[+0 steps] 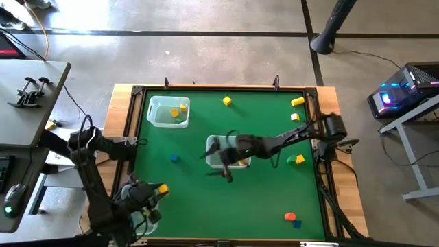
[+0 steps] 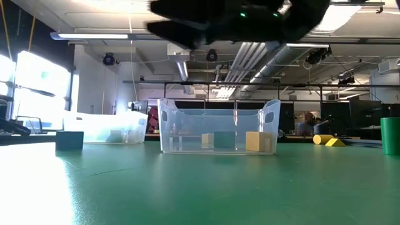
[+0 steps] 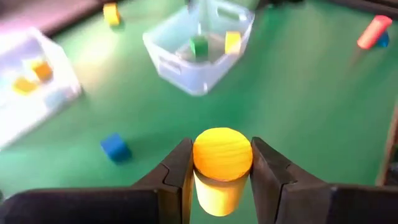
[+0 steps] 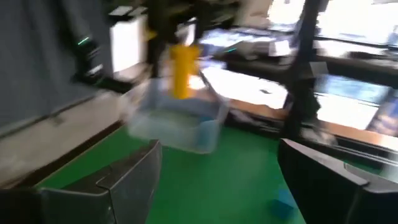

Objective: Sort blocks by size
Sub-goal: Put the yellow cylindrical block into the bottom left transparent bin

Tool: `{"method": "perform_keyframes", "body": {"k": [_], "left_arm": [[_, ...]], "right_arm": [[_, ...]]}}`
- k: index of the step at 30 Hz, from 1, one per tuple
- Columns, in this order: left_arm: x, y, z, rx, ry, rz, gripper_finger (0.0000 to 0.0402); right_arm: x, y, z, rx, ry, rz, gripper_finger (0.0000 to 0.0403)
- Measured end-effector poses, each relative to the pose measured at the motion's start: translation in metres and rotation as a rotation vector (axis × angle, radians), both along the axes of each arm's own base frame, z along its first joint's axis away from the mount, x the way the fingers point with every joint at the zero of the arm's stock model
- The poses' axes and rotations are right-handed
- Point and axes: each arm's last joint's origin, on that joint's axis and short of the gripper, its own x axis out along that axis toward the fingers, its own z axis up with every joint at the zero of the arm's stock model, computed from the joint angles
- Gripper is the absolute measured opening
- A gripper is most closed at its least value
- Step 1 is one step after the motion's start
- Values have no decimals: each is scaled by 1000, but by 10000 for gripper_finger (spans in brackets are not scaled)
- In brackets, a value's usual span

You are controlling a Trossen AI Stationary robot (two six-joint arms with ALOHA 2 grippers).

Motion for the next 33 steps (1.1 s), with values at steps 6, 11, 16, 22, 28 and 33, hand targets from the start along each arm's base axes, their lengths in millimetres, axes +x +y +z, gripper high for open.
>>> {"method": "perform_keyframes", "body": {"k": [6,11,16,22,28,33], "left_arm": [[19,11,3,136,-72,-23,87],[30,18,5,206,-103,-22,87],[39,21,7,271,-140,-34,87],[48,26,8,340,-164,-38,87],[53,26,8,355,-157,-43,86],[55,25,8,365,-168,-49,86]], "right_arm": [[48,19,-6,-72,72,112,315],[69,21,2,5,73,131,298],[74,18,11,50,65,104,265],[74,17,13,70,42,101,242],[73,17,15,107,-9,98,227],[73,17,16,97,-24,100,194]]}}
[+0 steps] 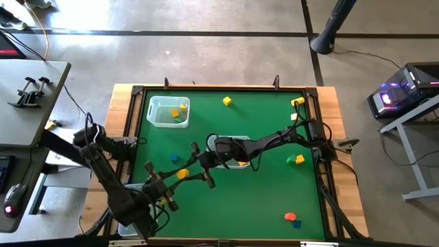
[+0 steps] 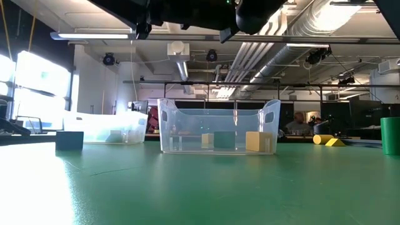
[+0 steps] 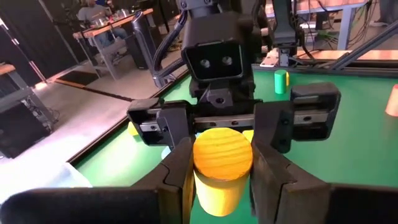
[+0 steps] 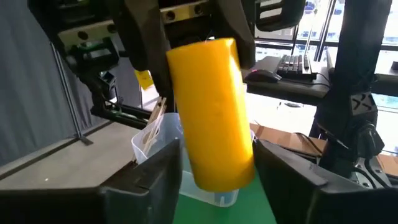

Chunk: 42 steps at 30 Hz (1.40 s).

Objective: Sort blocks by size
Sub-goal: Put the yellow cylindrical block into the bottom left transparent bin

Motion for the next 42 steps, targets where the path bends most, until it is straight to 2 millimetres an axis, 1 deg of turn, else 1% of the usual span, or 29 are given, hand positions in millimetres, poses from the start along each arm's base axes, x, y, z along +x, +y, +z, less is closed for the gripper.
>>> {"method": "perform_keyframes", "body": {"k": [4,5,11,14,17,20,24,29,36,38,42], "left_arm": [[0,0,0,-10,-17,2,86],[0,0,0,-14,-22,3,92],[1,-1,-1,-49,9,11,146],[-1,-1,-3,-104,81,22,168],[-4,0,-2,-175,168,33,181],[-5,2,1,-191,187,30,183],[-1,9,6,-196,191,40,185],[12,16,7,-195,233,34,185],[27,26,12,-309,349,-2,185],[31,28,13,-321,372,-16,181],[35,31,12,-342,404,-21,159]], "right_arm": [[0,0,-1,-24,-3,7,138],[0,0,-1,-27,-5,13,127],[0,0,-4,-36,25,21,126],[-1,0,-8,-52,54,5,126],[-1,-2,-9,-66,66,1,126],[-1,-2,-10,-67,73,0,126],[-1,-2,-10,-66,73,-3,126],[-1,-3,-11,-69,88,-5,126],[-1,-2,-12,-70,95,-4,126],[-1,-2,-12,-69,95,-1,126],[-1,-2,-13,-70,104,0,126]]}}
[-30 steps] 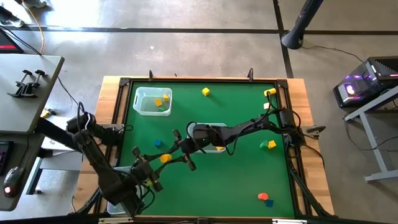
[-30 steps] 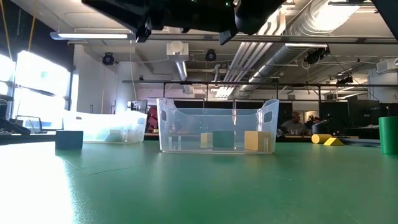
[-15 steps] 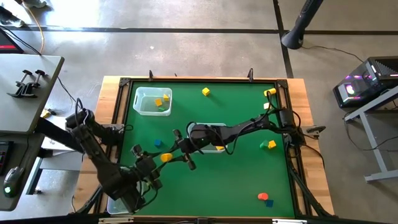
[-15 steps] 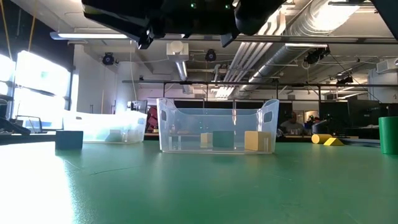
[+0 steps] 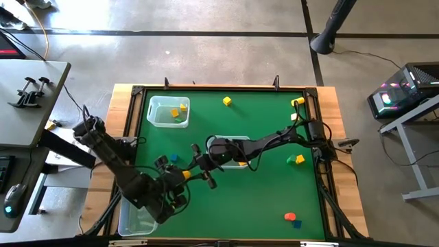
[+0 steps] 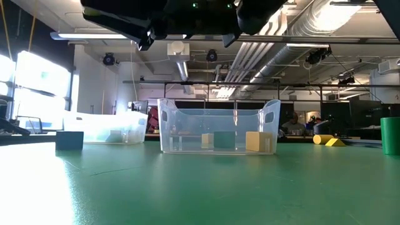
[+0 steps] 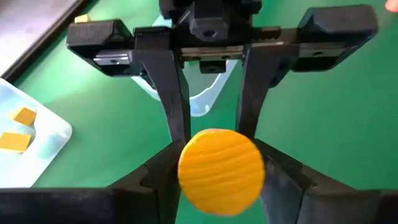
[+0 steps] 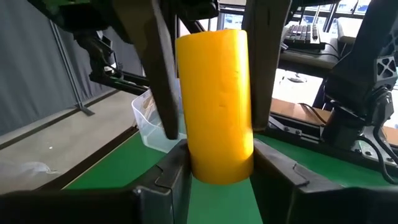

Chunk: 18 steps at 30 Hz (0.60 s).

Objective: Sort blocks by size
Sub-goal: Put the yellow cylindrical block into the bottom left transparent bin

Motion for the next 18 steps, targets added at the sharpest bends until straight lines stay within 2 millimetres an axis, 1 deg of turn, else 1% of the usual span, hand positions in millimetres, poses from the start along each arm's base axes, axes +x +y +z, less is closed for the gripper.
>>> {"method": "perform_keyframes", "body": {"k": [4,9,13,18], "left_arm": [[1,0,8,-31,13,-8,145],[2,-1,18,-39,3,-21,145],[3,1,18,-44,23,-17,145],[4,4,17,-74,59,-13,126]], "right_arm": [[0,0,-1,-2,8,-4,126],[0,1,-1,-6,7,-2,126],[0,0,-1,-8,14,-10,126],[0,0,-3,-8,27,-15,126]]}}
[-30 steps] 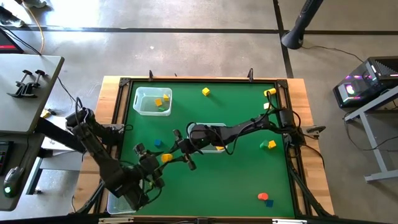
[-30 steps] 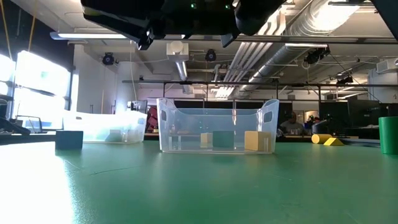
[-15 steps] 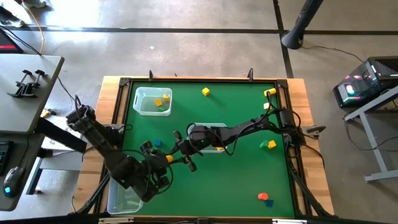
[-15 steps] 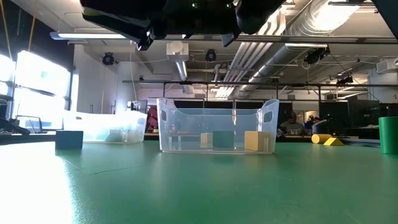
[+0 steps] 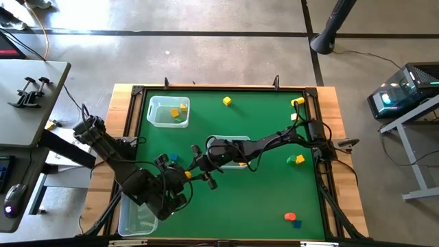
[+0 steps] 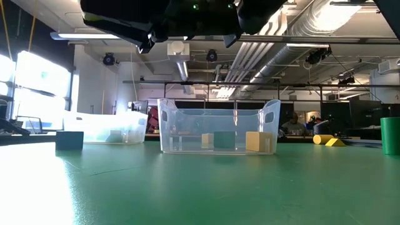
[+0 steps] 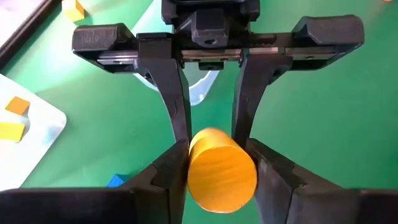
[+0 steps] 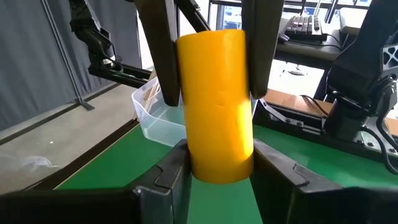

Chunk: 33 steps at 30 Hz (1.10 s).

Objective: Sort blocks by size
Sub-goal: Put the yellow cylindrical block into the bottom left transparent bin

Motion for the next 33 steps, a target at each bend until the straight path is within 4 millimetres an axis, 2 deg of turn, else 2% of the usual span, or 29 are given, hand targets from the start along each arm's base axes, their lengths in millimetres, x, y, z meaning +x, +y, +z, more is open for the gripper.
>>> {"method": "perform_keyframes", "body": {"k": [10,15,18,21,25,33], "left_arm": [[3,4,-2,-66,78,-20,102],[3,2,-5,-271,216,-15,102],[-3,1,-6,-394,319,55,101],[-15,-3,-8,-470,419,174,101],[-39,-19,-9,-522,517,307,101],[-88,-53,-19,-507,434,483,101]], "right_arm": [[-1,0,-4,-3,35,1,135],[-1,-9,-11,-24,108,-36,232],[-1,-18,-12,-11,128,-70,269],[0,-24,-12,16,142,-83,280],[0,-24,-12,22,146,-82,283],[-1,-19,-12,7,139,-60,285]]}}
